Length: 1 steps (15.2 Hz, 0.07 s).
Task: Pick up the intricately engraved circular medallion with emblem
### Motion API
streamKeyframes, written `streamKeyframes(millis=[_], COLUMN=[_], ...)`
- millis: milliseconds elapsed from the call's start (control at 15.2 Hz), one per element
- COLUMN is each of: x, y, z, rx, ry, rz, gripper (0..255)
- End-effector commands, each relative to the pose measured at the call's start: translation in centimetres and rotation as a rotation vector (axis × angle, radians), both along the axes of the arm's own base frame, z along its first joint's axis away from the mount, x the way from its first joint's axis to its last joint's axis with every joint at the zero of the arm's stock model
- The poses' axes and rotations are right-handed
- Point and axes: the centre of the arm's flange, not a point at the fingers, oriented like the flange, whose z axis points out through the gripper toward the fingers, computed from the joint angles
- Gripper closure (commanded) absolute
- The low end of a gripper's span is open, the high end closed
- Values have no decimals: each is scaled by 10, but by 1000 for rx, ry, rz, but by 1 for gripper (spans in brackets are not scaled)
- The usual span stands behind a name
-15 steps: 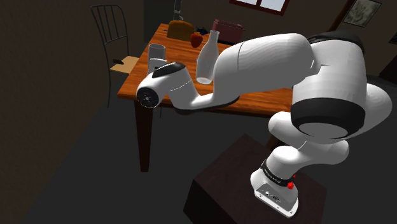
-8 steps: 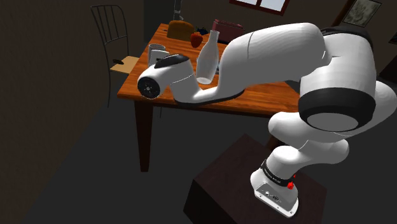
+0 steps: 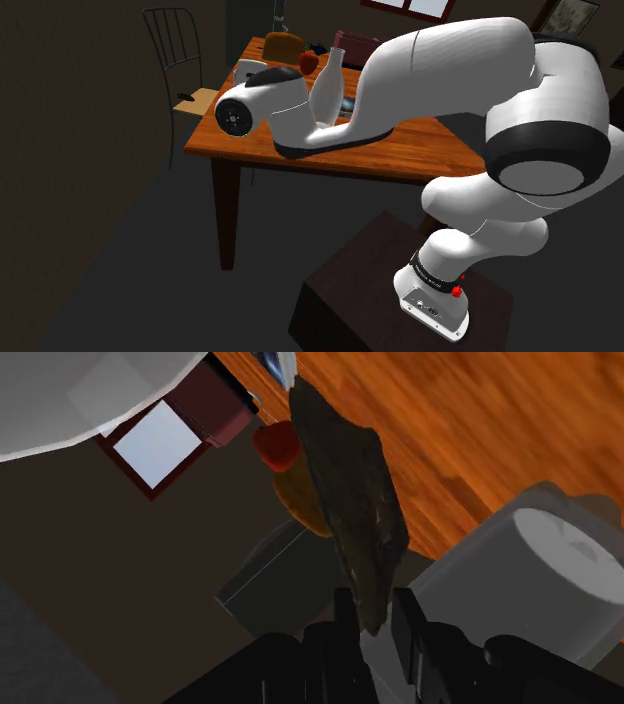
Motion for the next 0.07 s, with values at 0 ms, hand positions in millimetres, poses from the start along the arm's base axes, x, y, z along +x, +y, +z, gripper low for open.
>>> streamKeyframes(millis=[0], x=[0], y=[0], z=[2], rx=[0], ry=[0], rz=[0], gripper=[255])
